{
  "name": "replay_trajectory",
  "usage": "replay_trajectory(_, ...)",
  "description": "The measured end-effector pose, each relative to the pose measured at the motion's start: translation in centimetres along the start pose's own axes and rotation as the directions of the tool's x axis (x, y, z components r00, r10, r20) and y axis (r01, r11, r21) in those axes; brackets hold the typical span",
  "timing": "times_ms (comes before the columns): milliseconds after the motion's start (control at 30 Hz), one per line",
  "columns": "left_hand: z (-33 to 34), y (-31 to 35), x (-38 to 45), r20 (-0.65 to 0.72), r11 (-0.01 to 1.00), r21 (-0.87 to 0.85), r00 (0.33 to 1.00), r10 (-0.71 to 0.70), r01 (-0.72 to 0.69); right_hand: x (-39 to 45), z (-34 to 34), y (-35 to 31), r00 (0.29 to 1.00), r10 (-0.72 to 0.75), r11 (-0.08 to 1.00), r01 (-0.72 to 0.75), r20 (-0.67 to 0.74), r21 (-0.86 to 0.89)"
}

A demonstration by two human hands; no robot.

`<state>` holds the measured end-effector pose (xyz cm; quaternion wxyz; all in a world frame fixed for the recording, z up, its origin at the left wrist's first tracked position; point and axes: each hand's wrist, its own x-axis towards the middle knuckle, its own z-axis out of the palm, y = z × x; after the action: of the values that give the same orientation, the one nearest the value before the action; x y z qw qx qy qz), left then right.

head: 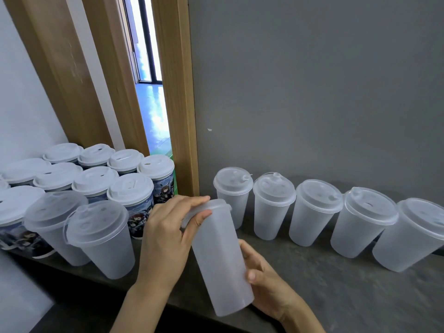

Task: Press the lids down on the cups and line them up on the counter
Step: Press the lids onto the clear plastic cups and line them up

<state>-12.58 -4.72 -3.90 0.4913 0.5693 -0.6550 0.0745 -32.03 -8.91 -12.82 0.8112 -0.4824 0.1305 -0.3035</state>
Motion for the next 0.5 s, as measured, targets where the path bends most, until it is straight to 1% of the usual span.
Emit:
replay_trajectory(67, 0.3, 0.4, -0.2, -0.012, 0.999, 0.05, 1.0, -0.002, 0.002, 0.0, 0.1, -0.1, 0.998, 0.055, 0.998, -0.054, 0.037, -0.023)
replay_trajectory(100, 0.4, 0.6, -0.3, -0.019, 0.998, 0.066, 1.0, -0.006, 0.007, 0.1, 0.0, -0.1, 0.996, 0.086, 0.995, -0.084, 0.031, -0.052)
replay_trajectory(167, 0.4, 0.9, -0.2, -0.012, 0.999, 0.033, 1.0, -0.017, 0.018, 0.1, -0.2, 0.2, 0.994, 0.108, 0.99, -0.107, 0.003, -0.089)
replay_trajectory(200, 0.4, 0.9, -0.1, 0.002, 0.999, -0.02, 1.0, -0.029, 0.029, 0.1, -0.3, 0.3, 0.995, 0.095, 0.993, -0.094, 0.012, -0.077)
replay_trajectory(267, 0.3, 0.7, 0.1, 0.052, 0.983, -0.154, 0.995, -0.09, 0.097, -0.1, -0.3, 0.3, 0.994, 0.055, 0.998, -0.056, 0.091, 0.007)
replay_trajectory(333, 0.2, 0.2, 0.1, 0.103, 0.956, -0.234, 0.983, -0.155, 0.175, -0.3, -0.2, 0.3, 0.988, 0.019, 0.994, -0.035, 0.154, 0.103)
replay_trajectory(400, 0.2, -0.3, -0.2, 0.117, 0.958, -0.224, 0.981, -0.153, 0.176, -0.2, -0.2, 0.3, 0.985, -0.002, 0.986, -0.027, 0.174, 0.167)
replay_trajectory(500, 0.3, -0.7, -0.6, 0.095, 0.968, -0.205, 0.988, -0.124, 0.141, -0.2, -0.2, 0.3, 0.971, -0.015, 0.978, -0.035, 0.237, 0.208)
